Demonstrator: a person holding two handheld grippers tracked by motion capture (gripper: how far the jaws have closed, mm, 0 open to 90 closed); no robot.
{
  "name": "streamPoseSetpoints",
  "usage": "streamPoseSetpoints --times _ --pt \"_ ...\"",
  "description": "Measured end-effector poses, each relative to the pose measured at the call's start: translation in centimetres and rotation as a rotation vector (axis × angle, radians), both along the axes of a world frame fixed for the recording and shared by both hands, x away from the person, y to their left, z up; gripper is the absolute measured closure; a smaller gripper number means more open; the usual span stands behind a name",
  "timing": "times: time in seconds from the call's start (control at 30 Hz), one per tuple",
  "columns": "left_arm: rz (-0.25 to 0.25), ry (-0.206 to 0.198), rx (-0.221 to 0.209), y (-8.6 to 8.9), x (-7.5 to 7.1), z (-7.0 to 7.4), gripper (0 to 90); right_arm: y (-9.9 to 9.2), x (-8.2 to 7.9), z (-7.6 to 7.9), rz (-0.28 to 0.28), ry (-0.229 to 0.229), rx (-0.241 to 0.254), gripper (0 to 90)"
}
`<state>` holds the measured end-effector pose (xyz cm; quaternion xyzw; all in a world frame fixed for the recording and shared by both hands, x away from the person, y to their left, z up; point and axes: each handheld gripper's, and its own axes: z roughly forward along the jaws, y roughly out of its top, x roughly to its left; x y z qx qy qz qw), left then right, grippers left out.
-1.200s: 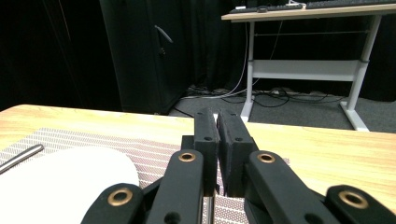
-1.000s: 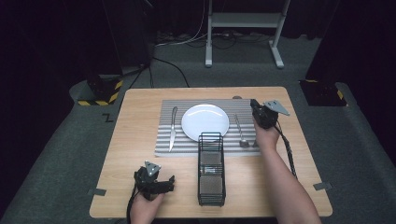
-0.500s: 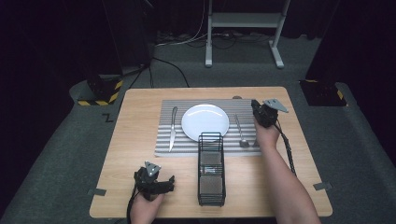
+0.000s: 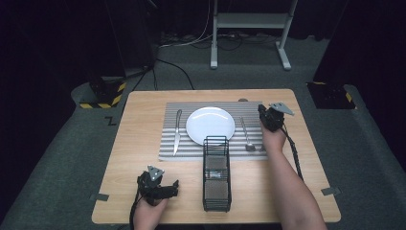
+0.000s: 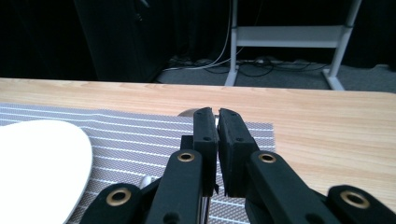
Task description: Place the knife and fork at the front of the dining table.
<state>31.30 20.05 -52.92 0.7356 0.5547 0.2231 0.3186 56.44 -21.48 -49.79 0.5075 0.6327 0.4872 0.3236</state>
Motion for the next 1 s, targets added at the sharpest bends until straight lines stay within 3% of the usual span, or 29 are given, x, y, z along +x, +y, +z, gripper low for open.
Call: streamPoseSetpoints --times 0.23,0.37,0.57,0.7,0.87,1.0 --pt "0.0 0.001 -0.009 0.1 0.0 0.0 2.2 0.5 0.0 0.2 0.005 0.004 -0.038 85.5" --pt "0.0 0.001 -0.008 0.1 0.0 0.0 2.1 0.4 0.0 0.2 0.006 0.013 -0.029 85.1" --pt "-0.001 0.001 -0.005 0.0 0.0 0.0 2.1 0.5 -0.1 0.6 0.027 0.0 -0.03 75.3" --pt "-0.001 0.001 -0.002 0.0 0.0 0.0 2.1 0.3 -0.3 1.0 0.028 0.001 -0.023 73.9" --pt "0.002 0.0 -0.005 0.0 0.0 0.0 2.1 0.2 -1.1 1.9 0.036 -0.019 0.007 73.7" --pt "0.002 0.0 -0.002 0.0 0.0 0.0 2.1 0.5 -2.1 2.1 0.053 -0.018 -0.006 70.6"
